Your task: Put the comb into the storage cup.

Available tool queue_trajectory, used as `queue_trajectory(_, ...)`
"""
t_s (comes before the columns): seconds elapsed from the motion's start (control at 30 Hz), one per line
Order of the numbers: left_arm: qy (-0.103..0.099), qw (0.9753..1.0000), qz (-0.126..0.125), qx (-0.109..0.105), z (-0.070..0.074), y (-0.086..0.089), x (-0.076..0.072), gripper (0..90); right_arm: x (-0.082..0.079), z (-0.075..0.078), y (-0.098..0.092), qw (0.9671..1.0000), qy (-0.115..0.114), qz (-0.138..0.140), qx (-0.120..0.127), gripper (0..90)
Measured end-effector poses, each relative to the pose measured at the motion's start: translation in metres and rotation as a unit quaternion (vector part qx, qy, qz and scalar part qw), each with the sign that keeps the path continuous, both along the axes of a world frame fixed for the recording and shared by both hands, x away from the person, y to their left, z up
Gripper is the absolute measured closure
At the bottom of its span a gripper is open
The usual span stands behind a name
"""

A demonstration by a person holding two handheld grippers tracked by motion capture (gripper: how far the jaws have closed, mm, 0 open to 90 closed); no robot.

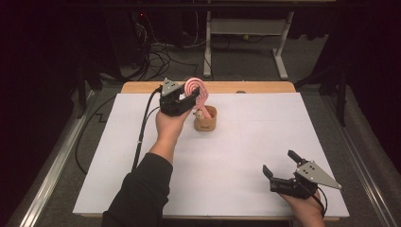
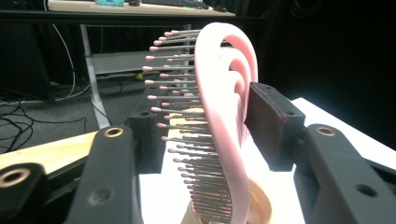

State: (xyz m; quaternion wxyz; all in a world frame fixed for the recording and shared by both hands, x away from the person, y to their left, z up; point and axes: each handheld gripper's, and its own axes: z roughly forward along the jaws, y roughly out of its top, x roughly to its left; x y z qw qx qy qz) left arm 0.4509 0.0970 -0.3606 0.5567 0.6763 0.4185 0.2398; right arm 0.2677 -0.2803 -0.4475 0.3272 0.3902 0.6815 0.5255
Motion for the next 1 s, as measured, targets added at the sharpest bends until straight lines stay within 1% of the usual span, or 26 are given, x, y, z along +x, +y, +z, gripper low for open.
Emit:
queue_trajectory(0.1, -0.001, 1.0000, -0.001, 0.004, 0.000, 0.001, 0.000, 44.8, 0.000, 0.000, 0.000, 1.0000, 0.001, 0.000, 0.000, 0.1)
queue_trajectory(0.27, -0.002, 1.0000, -0.001, 0.004, 0.001, 0.003, 0.000, 44.6, 0.000, 0.000, 0.000, 1.0000, 0.000, 0.000, -0.001, 0.1)
queue_trajectory(0.3, -0.001, 1.0000, -0.001, 0.006, 0.000, 0.003, 0.000, 39.5, 0.000, 0.000, 0.000, 1.0000, 0.000, 0.000, -0.001, 0.1)
queue_trajectory(0.33, -0.001, 1.0000, 0.002, 0.007, 0.000, 0.003, 0.000, 36.2, 0.000, 0.000, 0.000, 1.0000, 0.001, 0.000, -0.002, 0.1)
queue_trajectory(0.43, -0.002, 1.0000, 0.001, 0.008, 0.001, 0.004, 0.000, 34.7, 0.000, 0.000, 0.001, 1.0000, 0.000, 0.000, -0.003, 0.1)
queue_trajectory(0.47, -0.001, 1.0000, 0.001, 0.007, 0.001, 0.005, 0.000, 30.2, 0.000, 0.000, 0.001, 1.0000, 0.000, 0.000, -0.003, 0.1)
queue_trajectory(0.57, 0.012, 0.9999, -0.001, 0.002, 0.001, 0.008, 0.001, 24.4, 0.000, 0.000, 0.001, 1.0000, 0.000, 0.001, -0.004, 0.1)
queue_trajectory(0.63, 0.020, 0.9998, -0.009, -0.004, 0.001, 0.011, 0.002, 23.3, 0.000, 0.000, 0.001, 1.0000, -0.001, 0.000, -0.004, 0.1)
queue_trajectory(0.67, 0.021, 0.9997, -0.013, -0.005, 0.001, 0.012, 0.002, 20.4, -0.001, 0.000, 0.001, 1.0000, -0.001, 0.001, -0.004, 0.1)
queue_trajectory(0.77, 0.034, 0.9993, -0.016, -0.009, 0.001, 0.016, 0.003, 13.6, 0.000, 0.000, 0.001, 1.0000, 0.000, 0.001, -0.005, 0.1)
queue_trajectory(0.83, 0.034, 0.9992, -0.020, -0.006, 0.001, 0.017, 0.003, 13.0, -0.001, 0.000, 0.002, 1.0000, -0.001, 0.001, -0.007, 0.1)
queue_trajectory(0.9, 0.037, 0.9990, -0.024, -0.008, 0.001, 0.019, 0.003, 9.9, -0.001, 0.000, 0.003, 1.0000, -0.001, 0.002, -0.007, 0.1)
queue_trajectory(1.0, 0.036, 0.9990, -0.024, -0.003, 0.001, 0.021, 0.003, 8.6, -0.001, 0.000, 0.003, 1.0000, -0.001, 0.002, -0.008, 0.1)
